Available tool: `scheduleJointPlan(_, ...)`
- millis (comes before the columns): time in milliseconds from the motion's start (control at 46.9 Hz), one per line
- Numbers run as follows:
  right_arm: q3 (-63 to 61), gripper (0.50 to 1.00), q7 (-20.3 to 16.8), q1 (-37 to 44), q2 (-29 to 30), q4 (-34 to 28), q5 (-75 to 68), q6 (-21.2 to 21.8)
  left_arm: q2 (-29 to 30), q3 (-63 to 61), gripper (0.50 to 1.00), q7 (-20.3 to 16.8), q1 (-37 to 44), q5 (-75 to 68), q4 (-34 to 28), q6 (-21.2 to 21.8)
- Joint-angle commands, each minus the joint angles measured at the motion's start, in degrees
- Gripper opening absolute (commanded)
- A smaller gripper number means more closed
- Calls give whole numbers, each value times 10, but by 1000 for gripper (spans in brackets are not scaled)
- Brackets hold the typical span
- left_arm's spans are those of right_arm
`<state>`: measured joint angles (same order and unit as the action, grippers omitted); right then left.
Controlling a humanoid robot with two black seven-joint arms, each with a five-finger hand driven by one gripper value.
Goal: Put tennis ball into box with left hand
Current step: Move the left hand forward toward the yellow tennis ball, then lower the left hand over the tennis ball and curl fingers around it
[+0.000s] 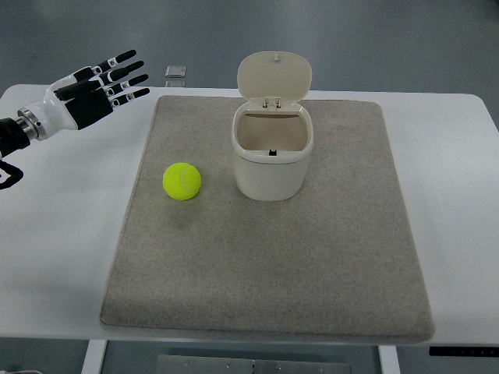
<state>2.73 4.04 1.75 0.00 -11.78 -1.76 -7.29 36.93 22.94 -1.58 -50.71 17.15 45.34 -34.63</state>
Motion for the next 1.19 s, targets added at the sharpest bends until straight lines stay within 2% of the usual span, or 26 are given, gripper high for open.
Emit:
scheduleJointPlan(0, 0, 901, 0, 0, 0, 0, 0, 0, -5, 0, 994, 0, 0, 0, 1, 0)
scheduleJointPlan(469, 0, 901, 0, 0, 0, 0, 0, 0, -5, -4, 994, -1, -7, -5, 4, -4)
scheduleJointPlan(533, 0, 901, 0, 0, 0, 0, 0, 0, -5, -4, 992, -3, -7, -44, 5, -4)
scheduleJointPlan(640, 0, 901, 0, 0, 0, 0, 0, 0, -5, 5, 994, -15, -7, -199, 6, -4)
scheduleJointPlan(704, 0, 901, 0, 0, 0, 0, 0, 0, -4, 17, 994, -43, -6, -283, 7, -4)
scheduleJointPlan(832, 0, 901, 0, 0, 0, 0, 0, 0, 0, 31, 994, -132, -1, -395, 12, -4)
scheduleJointPlan(917, 0, 901, 0, 0, 0, 0, 0, 0, 4, 30, 994, -177, 1, -474, 33, -4)
scheduleJointPlan(1066, 0, 901, 0, 0, 0, 0, 0, 0, 29, 31, 992, -229, 1, -628, 64, -4)
scheduleJointPlan(1173, 0, 901, 0, 0, 0, 0, 0, 0, 41, 30, 988, -246, -2, -692, 77, -2)
